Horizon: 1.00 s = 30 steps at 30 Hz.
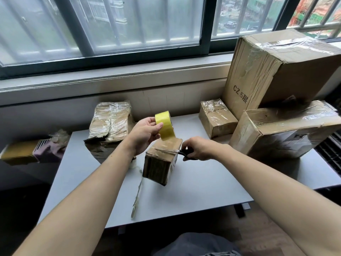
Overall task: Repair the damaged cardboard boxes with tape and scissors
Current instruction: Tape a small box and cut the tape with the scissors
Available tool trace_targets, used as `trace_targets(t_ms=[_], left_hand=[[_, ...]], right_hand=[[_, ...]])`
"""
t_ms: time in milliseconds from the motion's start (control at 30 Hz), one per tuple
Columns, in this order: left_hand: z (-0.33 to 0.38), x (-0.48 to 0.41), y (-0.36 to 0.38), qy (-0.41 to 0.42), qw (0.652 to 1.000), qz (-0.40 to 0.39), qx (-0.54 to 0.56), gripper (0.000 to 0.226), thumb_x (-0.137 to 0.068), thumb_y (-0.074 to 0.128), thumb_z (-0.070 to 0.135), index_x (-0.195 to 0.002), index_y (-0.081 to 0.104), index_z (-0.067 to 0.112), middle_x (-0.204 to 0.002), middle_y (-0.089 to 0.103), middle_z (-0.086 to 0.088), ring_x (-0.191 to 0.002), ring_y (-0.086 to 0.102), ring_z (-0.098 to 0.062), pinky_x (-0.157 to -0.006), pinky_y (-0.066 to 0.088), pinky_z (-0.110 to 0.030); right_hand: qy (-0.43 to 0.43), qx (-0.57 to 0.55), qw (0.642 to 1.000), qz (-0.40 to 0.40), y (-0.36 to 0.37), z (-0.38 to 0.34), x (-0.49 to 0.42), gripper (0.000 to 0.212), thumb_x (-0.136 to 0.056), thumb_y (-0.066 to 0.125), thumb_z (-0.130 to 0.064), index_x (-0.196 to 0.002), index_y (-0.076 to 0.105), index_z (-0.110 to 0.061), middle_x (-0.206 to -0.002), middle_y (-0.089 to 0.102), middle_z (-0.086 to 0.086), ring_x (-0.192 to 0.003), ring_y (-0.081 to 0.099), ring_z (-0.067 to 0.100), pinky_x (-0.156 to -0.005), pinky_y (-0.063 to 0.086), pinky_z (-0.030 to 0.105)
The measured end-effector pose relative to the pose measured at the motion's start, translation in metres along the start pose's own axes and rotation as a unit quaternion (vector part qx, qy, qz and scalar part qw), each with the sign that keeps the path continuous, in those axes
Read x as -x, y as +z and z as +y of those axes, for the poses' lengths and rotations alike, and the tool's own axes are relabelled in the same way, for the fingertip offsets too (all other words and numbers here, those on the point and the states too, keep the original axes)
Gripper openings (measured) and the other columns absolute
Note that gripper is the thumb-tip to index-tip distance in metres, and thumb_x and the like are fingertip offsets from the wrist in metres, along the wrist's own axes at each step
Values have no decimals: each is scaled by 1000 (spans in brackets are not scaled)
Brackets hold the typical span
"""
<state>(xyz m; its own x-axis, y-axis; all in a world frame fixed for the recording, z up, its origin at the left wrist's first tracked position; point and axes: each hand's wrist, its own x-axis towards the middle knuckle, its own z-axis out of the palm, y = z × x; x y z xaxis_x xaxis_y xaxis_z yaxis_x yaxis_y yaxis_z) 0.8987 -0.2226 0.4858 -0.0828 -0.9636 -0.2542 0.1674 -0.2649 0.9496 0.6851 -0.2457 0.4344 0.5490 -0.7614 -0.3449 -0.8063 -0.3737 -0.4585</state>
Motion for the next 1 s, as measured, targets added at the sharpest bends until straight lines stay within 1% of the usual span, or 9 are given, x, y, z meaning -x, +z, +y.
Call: trace_targets(t_ms=[100, 233, 333, 533, 700, 767, 833, 900, 1000], left_hand=[[5, -3, 4, 18, 1000, 7, 11, 13, -98, 52, 0, -104, 54, 11, -90, 70, -1, -70, 66, -7, -53, 44, -15], [-2, -6, -1, 15, 998, 30, -48, 15, -97, 55, 1, -106, 52, 13, -98, 69, -3, -78, 66, -11, -54, 45, -16], [-11, -7, -6, 2, 996, 74, -42, 17, -97, 55, 2, -112, 51, 11, -101, 68, -4, -79, 64, -12, -55, 46, -16], [-22, -11, -12, -8, 995, 88, -49, 16, -97, 55, 3, -110, 50, 12, -99, 68, -6, -77, 64, -13, -51, 46, -14], [-24, -14, -17, -11, 995, 88, -54, 24, -96, 55, 0, -117, 48, 9, -101, 66, -6, -77, 63, -12, -51, 46, -15], [-25, -16, -19, -10, 995, 82, -56, 28, -94, 56, -3, -117, 47, 9, -103, 66, -6, -79, 64, -12, -51, 46, -15], [-27, -21, -22, -8, 995, 72, -65, 30, -93, 58, -5, -116, 47, 10, -109, 66, -9, -84, 64, -16, -54, 47, -17], [-28, -27, -24, -4, 995, 65, -70, 30, -92, 59, -4, -116, 48, 11, -114, 66, -11, -89, 64, -19, -58, 45, -20], [-31, -36, -18, -5, 995, 56, -88, 31, -93, 59, -4, -117, 47, 11, -115, 66, -10, -91, 64, -19, -62, 46, -23]], right_hand=[[13, 67, 998, 4, 16, -1, 1, 26, -87, 75, -33, -111, 68, -24, -93, 65, -4, -86, 59, 22, -65, 37, 26], [13, 128, 991, 47, 13, -3, -1, 34, -91, 69, -36, -121, 62, -21, -115, 68, 4, -107, 61, 29, -70, 41, 30], [14, 145, 988, 43, 11, 0, 3, 51, -89, 68, -46, -131, 55, -21, -126, 61, 5, -117, 57, 29, -78, 44, 34], [15, 257, 956, 139, 17, 3, 5, 47, -94, 52, -44, -136, 48, -22, -126, 54, 5, -121, 49, 30, -90, 34, 39], [110, 37, 981, 153, 23, 6, -1, 45, -93, 56, -42, -132, 53, -20, -122, 59, 7, -117, 52, 29, -92, 39, 37], [119, -35, 981, 151, 24, 8, -1, 32, -92, 59, -32, -120, 59, -17, -113, 64, 8, -107, 57, 30, -88, 45, 38], [129, -56, 977, 159, 26, 11, 2, 7, -91, 59, -18, -98, 61, -17, -94, 66, 7, -89, 59, 29, -75, 48, 37], [155, -50, 971, 173, 28, 13, 5, 9, -89, 58, -11, -83, 57, -17, -79, 62, 6, -77, 56, 28, -64, 43, 34], [187, -52, 966, 170, 34, 18, 6, 12, -91, 56, -10, -80, 55, -15, -78, 58, 8, -73, 57, 30, -61, 44, 35]])
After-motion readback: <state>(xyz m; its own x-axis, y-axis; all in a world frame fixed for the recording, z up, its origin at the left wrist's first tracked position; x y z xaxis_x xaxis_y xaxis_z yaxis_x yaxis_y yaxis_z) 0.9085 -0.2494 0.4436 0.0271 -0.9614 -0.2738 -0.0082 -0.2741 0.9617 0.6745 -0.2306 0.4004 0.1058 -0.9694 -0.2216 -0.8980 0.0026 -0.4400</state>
